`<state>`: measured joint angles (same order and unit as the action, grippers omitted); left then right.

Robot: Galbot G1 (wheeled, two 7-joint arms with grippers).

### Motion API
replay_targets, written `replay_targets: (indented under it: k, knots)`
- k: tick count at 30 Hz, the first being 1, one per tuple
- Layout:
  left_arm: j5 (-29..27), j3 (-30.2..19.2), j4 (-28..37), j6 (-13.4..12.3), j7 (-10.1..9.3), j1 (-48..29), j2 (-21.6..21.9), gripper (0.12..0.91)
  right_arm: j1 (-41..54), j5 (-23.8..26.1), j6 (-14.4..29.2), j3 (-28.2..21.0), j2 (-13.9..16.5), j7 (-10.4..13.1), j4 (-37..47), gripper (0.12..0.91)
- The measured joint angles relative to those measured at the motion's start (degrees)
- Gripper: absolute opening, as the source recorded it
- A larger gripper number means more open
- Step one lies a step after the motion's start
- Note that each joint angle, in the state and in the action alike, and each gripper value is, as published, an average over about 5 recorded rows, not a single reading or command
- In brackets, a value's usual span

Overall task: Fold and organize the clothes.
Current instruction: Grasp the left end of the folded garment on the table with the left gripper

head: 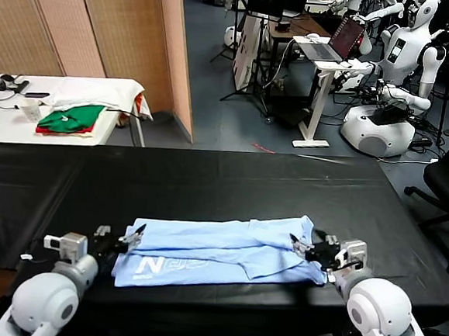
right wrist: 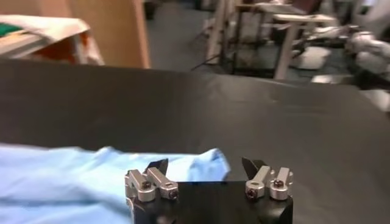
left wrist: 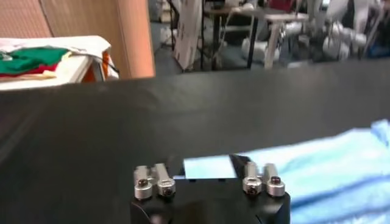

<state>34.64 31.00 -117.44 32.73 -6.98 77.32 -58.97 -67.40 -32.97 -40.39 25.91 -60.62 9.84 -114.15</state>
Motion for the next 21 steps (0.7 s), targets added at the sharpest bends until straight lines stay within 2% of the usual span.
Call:
replay_targets:
  k: [4,6,8,10,21]
  knots:
    - [1.48,-0.78,2.48,0.45,-0.57,-1.70,-1.20,0.612,2.15,0.88,2.27,-1.52,-1.77,-0.07,3.61,0.798]
    - [2.86,-0.87,3.84,0.33,-0.57,-2.39,-1.70,0.724,3.11,1.00,2.80,-2.25,-2.52,-0.03,5.35,0.873]
    - [3.86,-0.89,5.17,0.09,-0.42,-2.91,-2.00,0.832,4.00,1.11,3.14,-2.91,-3.13,0.14,6.90,0.900]
    - [4.21,-0.93,6.53,-0.24,-0.17,-3.28,-2.19,0.889,4.81,1.28,3.44,-3.41,-3.63,0.46,8.34,0.905]
    - [2.50,-1.25,9.00,-0.76,1.07,-3.43,-2.62,0.907,7.42,1.59,3.79,-4.36,-5.01,0.86,13.24,0.907]
